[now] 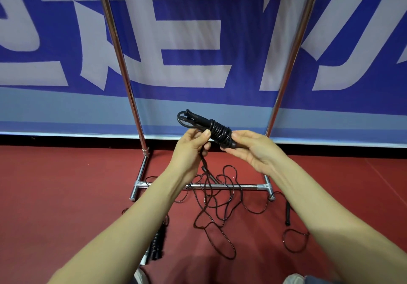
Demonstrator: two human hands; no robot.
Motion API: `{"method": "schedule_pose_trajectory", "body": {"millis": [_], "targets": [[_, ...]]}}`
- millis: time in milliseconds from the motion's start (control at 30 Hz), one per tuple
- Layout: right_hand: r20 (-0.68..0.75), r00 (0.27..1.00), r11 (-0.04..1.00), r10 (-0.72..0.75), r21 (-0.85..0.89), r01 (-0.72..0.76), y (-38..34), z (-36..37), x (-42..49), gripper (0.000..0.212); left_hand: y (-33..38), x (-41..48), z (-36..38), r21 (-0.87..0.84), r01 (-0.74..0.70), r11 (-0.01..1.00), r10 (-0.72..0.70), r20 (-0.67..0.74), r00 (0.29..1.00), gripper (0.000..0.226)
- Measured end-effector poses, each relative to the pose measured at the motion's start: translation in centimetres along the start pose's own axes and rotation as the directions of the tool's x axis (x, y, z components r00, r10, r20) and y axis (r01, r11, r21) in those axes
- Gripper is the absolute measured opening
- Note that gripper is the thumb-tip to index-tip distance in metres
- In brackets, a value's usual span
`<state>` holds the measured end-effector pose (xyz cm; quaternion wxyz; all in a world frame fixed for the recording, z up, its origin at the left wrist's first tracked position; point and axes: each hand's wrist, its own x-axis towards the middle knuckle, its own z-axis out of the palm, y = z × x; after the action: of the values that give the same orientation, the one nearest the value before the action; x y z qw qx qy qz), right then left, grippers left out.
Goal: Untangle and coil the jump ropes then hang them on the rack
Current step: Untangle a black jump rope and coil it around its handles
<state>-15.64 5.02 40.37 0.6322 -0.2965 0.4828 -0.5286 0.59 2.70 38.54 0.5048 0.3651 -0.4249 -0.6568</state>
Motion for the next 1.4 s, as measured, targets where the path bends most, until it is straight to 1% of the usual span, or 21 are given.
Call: {"method": "schedule_pose_trajectory", "body": {"millis": [133,300,367,433,500,533,567,633,667,800,933,1067,1133,1167,1200,1233,1267,1300,1333,1367,1400], "targets": [[0.001,1.0,0.999,-0.006,-0.052,0.006,0.0,0.6,-0.1,0.005,0.3,0.1,-0.2,-0.062,0.021,0.998,-0.02,0.008,1.0,0.01],[0.006,1.0,0.998,0.019,-0.059,-0.019,0.1,1.4,-0.6,0.006,0.6,-0.1,-0.3,-0.1,0.06,0.993,-0.058,0.019,0.998,0.014],[-0.015,1.0,0.999,-0.008,-0.041,0.007,0.1,1.6,-0.6,0.014,0.5,0.0,-0.3,-0.133,0.071,0.989,-0.073,-0.011,0.997,0.014],[-0.052,0.995,0.996,-0.082,-0.052,0.079,0.2,1.7,-0.4,0.023,0.5,0.1,-0.4,-0.164,0.069,0.984,-0.077,-0.047,0.996,0.013],[-0.025,0.989,0.985,-0.147,-0.098,0.143,0.2,1.7,-0.4,0.02,0.7,0.4,-0.6,-0.195,0.058,0.979,-0.07,-0.054,0.996,0.014],[0.004,0.989,0.983,-0.151,-0.104,0.151,0.2,1.6,-0.3,0.015,0.9,0.5,-0.7,-0.195,0.052,0.979,-0.062,-0.045,0.997,0.015],[0.031,0.99,0.985,-0.136,-0.101,0.139,0.2,1.5,-0.3,0.015,1.0,0.5,-0.8,-0.184,0.047,0.982,-0.054,-0.033,0.998,0.016],[0.054,0.993,0.984,-0.106,-0.136,0.113,0.3,1.4,-0.2,0.027,1.1,0.4,-0.8,-0.154,0.039,0.987,-0.042,-0.014,0.999,0.015],[0.049,0.993,0.979,-0.108,-0.167,0.115,0.4,1.3,-0.2,0.03,0.9,0.4,-0.7,-0.143,0.039,0.989,-0.041,-0.013,0.999,0.014],[-0.012,0.99,0.971,-0.138,-0.198,0.133,0.4,1.3,-0.3,0.016,0.5,0.4,-0.5,-0.131,0.024,0.991,-0.029,-0.042,0.999,0.011],[-0.015,0.986,0.964,-0.166,-0.215,0.159,0.8,1.8,-0.4,0.02,1.0,0.4,-0.3,-0.129,-0.01,0.992,0.006,-0.032,0.999,0.007],[-0.006,0.988,0.952,-0.154,-0.267,0.147,1.3,2.6,-0.6,0.019,1.1,0.5,-0.7,-0.11,-0.003,0.994,-0.001,-0.042,0.999,0.01],[0.031,0.99,0.954,-0.137,-0.266,0.14,0.9,2.9,-1.0,0.017,0.9,0.6,-0.8,-0.108,0.013,0.994,-0.018,-0.051,0.999,0.012],[0.069,0.991,0.961,-0.118,-0.242,0.131,0.7,3.0,-1.2,0.019,0.7,0.7,-0.9,-0.112,0.021,0.993,-0.027,-0.054,0.998,0.013],[0.115,0.99,0.964,-0.086,-0.241,0.111,0.4,3.1,-1.3,0.015,0.5,0.8,-1.0,-0.12,0.029,0.992,-0.036,-0.055,0.998,0.013],[0.14,0.988,0.945,-0.066,-0.31,0.107,0.2,3.0,-1.4,0.012,0.4,0.8,-1.0,-0.126,0.036,0.991,-0.044,-0.061,0.997,0.014],[0.153,0.986,0.861,-0.062,-0.491,0.13,0.3,2.8,-1.3,0.03,0.2,0.8,-0.9,-0.13,0.042,0.991,-0.051,-0.068,0.996,0.014],[0.167,0.983,0.691,-0.072,-0.703,0.17,0.5,2.6,-1.2,0.052,-0.1,0.8,-0.8,-0.121,0.044,0.992,-0.054,-0.08,0.995,0.014],[0.177,0.979,0.483,-0.097,-0.852,0.202,1.0,2.5,-1.0,0.07,-0.4,0.6,-0.6,-0.105,0.042,0.994,-0.052,-0.092,0.994,0.014],[0.184,0.97,0.303,-0.158,-0.926,0.225,1.7,2.6,-0.8,0.081,-0.6,0.4,-0.3,-0.081,0.035,0.996,-0.043,-0.103,0.994,0.013],[0.189,0.953,0.174,-0.234,-0.957,0.233,2.3,2.8,-0.6,0.084,-0.9,0.1,0.0,-0.059,0.027,0.998,-0.033,-0.106,0.994,0.012]]}}
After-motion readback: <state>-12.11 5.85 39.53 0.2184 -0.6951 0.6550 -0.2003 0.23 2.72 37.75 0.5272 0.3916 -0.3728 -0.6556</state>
